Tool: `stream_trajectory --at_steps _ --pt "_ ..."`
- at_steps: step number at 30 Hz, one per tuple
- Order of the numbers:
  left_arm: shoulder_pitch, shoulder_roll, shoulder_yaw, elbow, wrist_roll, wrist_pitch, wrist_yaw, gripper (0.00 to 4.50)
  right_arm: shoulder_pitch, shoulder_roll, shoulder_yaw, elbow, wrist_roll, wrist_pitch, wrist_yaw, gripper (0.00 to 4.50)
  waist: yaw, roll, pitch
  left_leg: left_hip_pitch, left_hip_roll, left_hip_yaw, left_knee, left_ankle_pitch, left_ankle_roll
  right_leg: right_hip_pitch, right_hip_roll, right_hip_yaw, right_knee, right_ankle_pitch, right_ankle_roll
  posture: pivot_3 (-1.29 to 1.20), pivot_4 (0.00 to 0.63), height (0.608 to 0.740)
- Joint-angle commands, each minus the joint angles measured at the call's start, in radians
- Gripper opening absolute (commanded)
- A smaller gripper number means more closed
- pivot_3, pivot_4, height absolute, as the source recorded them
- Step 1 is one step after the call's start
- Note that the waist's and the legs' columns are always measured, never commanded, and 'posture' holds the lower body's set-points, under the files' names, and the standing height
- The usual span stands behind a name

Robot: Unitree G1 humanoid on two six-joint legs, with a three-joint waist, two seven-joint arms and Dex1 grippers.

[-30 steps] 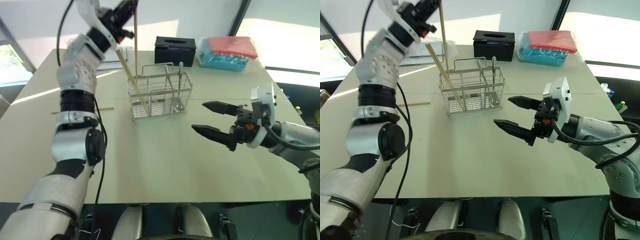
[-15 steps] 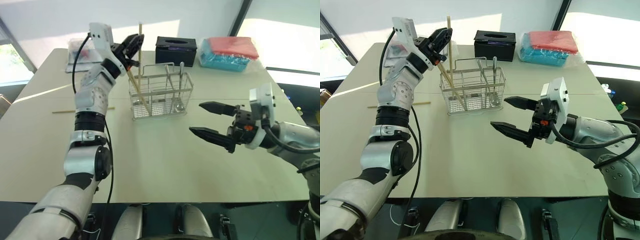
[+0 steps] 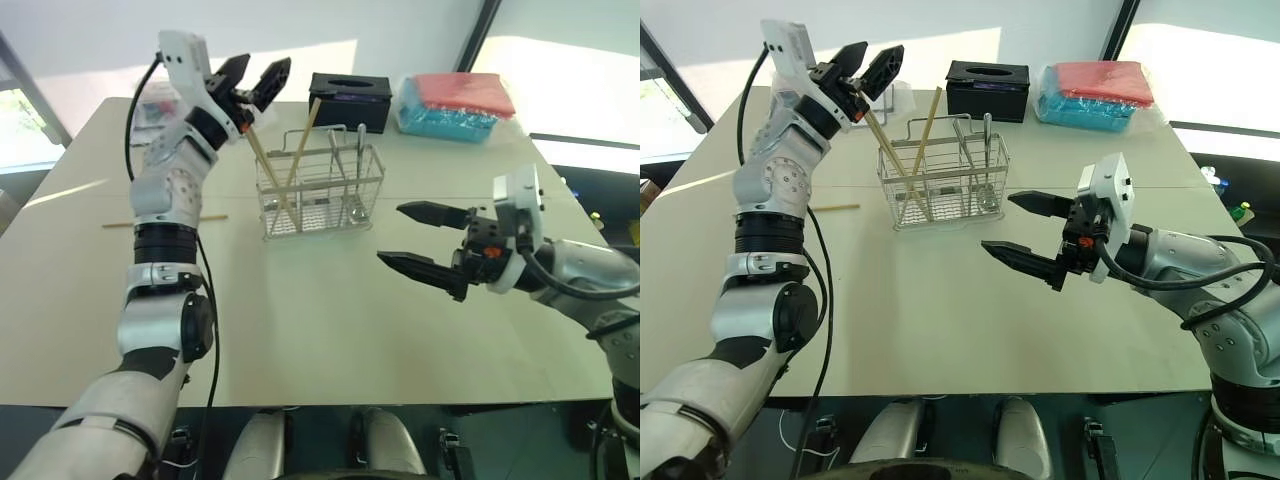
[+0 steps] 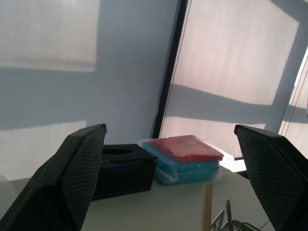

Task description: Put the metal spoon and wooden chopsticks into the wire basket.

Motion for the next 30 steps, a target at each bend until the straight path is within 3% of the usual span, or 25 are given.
stream_trajectory --at_steps 1,5,9,16,23,30 --pt "-0.051 0.075 0.029 -0.092 -0.039 0.054 -0.005 4.46 -0.028 -0.001 -0.006 0.007 -0.008 -0.026 0.019 4.50 -0.001 0.000 0.000 0.000 0.000 0.000 0.000 0.000 0.000 0.000 0.000 0.000 0.000 0.000 0.000 0.00 0.150 0.667" --pt "-0.091 0.212 0.016 -0.145 -0.059 0.141 -0.076 4.46 -0.046 -0.002 0.001 0.015 -0.010 -0.023 0.039 4.50 -0.002 0.000 0.000 0.000 0.000 0.000 -0.001 0.000 0.000 -0.001 0.001 0.000 0.000 0.000 0.000 0.00 0.150 0.667" --pt "-0.097 0.391 -0.040 -0.146 -0.033 0.173 -0.261 4.46 -0.059 -0.005 0.011 0.029 -0.018 -0.023 0.061 4.50 -0.002 0.001 0.000 0.000 0.000 0.000 -0.001 0.000 0.000 0.000 0.000 0.000 0.000 0.000 0.000 0.00 0.150 0.667" --pt "-0.132 0.611 -0.183 0.085 0.116 0.038 -0.585 4.46 -0.065 -0.005 0.023 0.049 -0.037 -0.022 0.098 4.50 0.002 0.001 0.000 0.001 0.000 0.000 0.000 0.000 -0.001 0.000 0.001 0.000 0.000 0.000 0.000 0.00 0.150 0.667" --pt "-0.180 0.685 -0.312 0.373 0.317 -0.229 -0.754 4.46 -0.049 -0.018 0.011 0.042 -0.027 -0.008 0.109 4.50 -0.001 0.001 0.000 -0.001 0.000 0.001 -0.002 0.000 0.000 -0.003 0.001 0.000 0.000 0.000 0.000 0.00 0.150 0.667" --pt "-0.069 0.653 -0.420 0.477 0.455 -0.441 -0.873 4.46 -0.007 -0.060 -0.008 -0.018 0.007 0.007 0.140 4.50 0.000 0.001 0.000 -0.001 0.001 0.001 -0.002 0.000 0.000 -0.003 0.000 0.000 0.000 0.000 0.000 0.00 0.150 0.667"
